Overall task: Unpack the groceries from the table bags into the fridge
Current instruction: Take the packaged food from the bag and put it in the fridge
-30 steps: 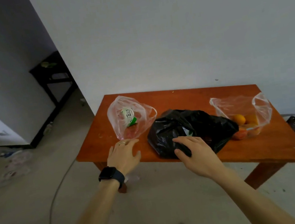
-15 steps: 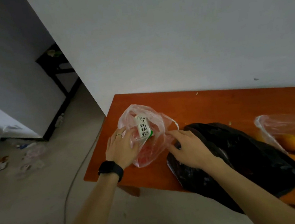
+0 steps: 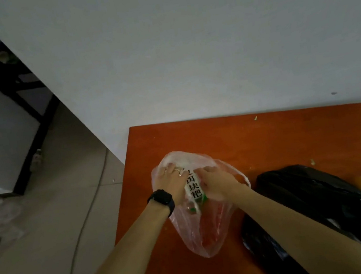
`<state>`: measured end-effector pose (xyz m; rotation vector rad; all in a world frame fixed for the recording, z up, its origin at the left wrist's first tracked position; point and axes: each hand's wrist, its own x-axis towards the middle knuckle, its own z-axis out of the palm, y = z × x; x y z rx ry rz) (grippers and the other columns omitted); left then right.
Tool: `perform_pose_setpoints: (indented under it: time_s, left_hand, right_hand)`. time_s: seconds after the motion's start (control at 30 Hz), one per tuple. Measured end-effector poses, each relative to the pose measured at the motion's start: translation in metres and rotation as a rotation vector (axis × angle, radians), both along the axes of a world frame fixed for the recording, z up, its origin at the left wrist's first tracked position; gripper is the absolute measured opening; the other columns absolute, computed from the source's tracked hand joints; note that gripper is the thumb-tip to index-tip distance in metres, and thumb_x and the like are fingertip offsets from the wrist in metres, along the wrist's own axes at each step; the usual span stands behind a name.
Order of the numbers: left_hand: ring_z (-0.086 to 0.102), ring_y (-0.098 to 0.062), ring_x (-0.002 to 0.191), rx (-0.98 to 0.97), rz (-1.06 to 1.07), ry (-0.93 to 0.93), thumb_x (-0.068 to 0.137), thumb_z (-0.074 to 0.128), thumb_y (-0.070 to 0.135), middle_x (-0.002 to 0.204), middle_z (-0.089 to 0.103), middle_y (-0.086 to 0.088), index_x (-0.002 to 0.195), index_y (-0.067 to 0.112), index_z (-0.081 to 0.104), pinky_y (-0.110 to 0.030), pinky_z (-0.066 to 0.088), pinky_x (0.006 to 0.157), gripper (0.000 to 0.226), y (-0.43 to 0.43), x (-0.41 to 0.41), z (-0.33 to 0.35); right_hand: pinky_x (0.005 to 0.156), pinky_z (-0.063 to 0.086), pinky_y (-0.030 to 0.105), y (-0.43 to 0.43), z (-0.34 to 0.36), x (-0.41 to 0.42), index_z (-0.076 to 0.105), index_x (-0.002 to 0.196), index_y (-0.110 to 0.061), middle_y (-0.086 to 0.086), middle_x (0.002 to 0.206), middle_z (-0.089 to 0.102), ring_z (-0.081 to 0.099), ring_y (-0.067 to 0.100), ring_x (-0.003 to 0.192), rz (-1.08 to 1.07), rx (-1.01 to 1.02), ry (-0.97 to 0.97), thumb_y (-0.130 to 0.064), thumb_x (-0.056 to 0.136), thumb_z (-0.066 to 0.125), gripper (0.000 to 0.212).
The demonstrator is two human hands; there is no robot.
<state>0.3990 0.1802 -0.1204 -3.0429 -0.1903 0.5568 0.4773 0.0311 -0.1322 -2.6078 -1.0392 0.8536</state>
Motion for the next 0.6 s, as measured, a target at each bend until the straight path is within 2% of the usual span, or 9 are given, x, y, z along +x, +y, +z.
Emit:
perform_pose_setpoints:
  time_s: [0.1,0.2,0.27,0.33,0.4,0.5,0.53,0.6]
  left_hand:
    - [0.001,-0.025,0.153,0.049,-0.054,0.180,0.092,0.062,0.021,0.165,0.006,-0.010,0.158,0.023,-0.001,-0.062,0.006,0.119,0.091,0.039,-0.003,-0.026]
    - [-0.005,-0.027,0.153,0.084,-0.153,0.231,0.090,0.062,0.011,0.166,-0.011,-0.006,0.155,0.026,-0.019,-0.063,-0.002,0.118,0.105,0.072,-0.008,-0.048]
    - [-0.007,-0.028,0.152,0.073,-0.180,0.242,0.089,0.061,0.004,0.165,-0.014,-0.006,0.154,0.026,-0.022,-0.062,-0.006,0.117,0.108,0.087,-0.006,-0.061]
    - [-0.007,-0.028,0.152,0.032,-0.183,0.232,0.087,0.060,-0.001,0.165,-0.014,-0.008,0.153,0.025,-0.025,-0.060,-0.005,0.118,0.110,0.095,-0.001,-0.070]
    - [-0.004,-0.030,0.153,-0.034,-0.152,0.229,0.087,0.061,0.000,0.166,-0.010,-0.008,0.152,0.026,-0.027,-0.059,-0.001,0.121,0.113,0.099,0.006,-0.074]
    - [0.000,-0.029,0.153,-0.097,-0.113,0.259,0.088,0.067,0.012,0.166,-0.008,-0.006,0.153,0.023,-0.025,-0.058,0.000,0.121,0.114,0.104,0.015,-0.077]
    - [-0.001,-0.029,0.153,-0.103,-0.116,0.271,0.089,0.067,0.017,0.166,-0.009,-0.006,0.154,0.022,-0.023,-0.058,-0.001,0.121,0.111,0.105,0.017,-0.079]
    - [-0.003,-0.026,0.153,-0.125,-0.110,0.279,0.092,0.061,0.030,0.167,-0.009,-0.004,0.156,0.021,-0.018,-0.058,-0.004,0.120,0.102,0.108,0.019,-0.084]
  right_hand:
    - [0.113,0.036,0.055,0.015,-0.026,0.023,0.017,0.153,-0.025,0.006,0.158,0.029,0.034,0.034,0.142,-0.005,-0.142,-0.043,-0.045,0.089,0.064,0.081]
    - [0.117,0.030,0.053,0.020,-0.043,0.041,0.016,0.152,-0.028,0.002,0.158,0.029,0.031,0.031,0.145,-0.050,-0.200,-0.019,-0.066,0.076,0.067,0.099]
    - [0.115,0.032,0.053,0.028,-0.048,0.044,0.022,0.151,-0.029,0.001,0.155,0.035,0.036,0.029,0.141,-0.105,-0.229,-0.009,-0.077,0.069,0.064,0.104]
    - [0.112,0.035,0.054,0.043,-0.051,0.039,0.035,0.146,-0.030,0.004,0.148,0.041,0.043,0.031,0.134,-0.147,-0.234,-0.112,-0.087,0.065,0.056,0.101]
    - [0.109,0.033,0.054,0.059,-0.053,0.027,0.046,0.139,-0.029,0.009,0.144,0.042,0.041,0.035,0.130,-0.136,-0.287,-0.237,-0.094,0.064,0.046,0.099]
    - [0.119,0.015,0.056,0.078,-0.063,0.009,0.045,0.143,-0.013,0.015,0.162,0.020,0.019,0.037,0.147,-0.064,-0.441,-0.218,-0.086,0.077,0.044,0.098]
    - [0.120,0.013,0.054,0.084,-0.067,0.004,0.042,0.145,-0.010,0.016,0.164,0.014,0.017,0.037,0.148,-0.067,-0.492,-0.203,-0.080,0.082,0.047,0.095]
    - [0.117,0.020,0.053,0.094,-0.070,0.000,0.036,0.147,-0.007,0.019,0.162,0.014,0.024,0.038,0.144,-0.111,-0.583,-0.199,-0.073,0.086,0.050,0.091]
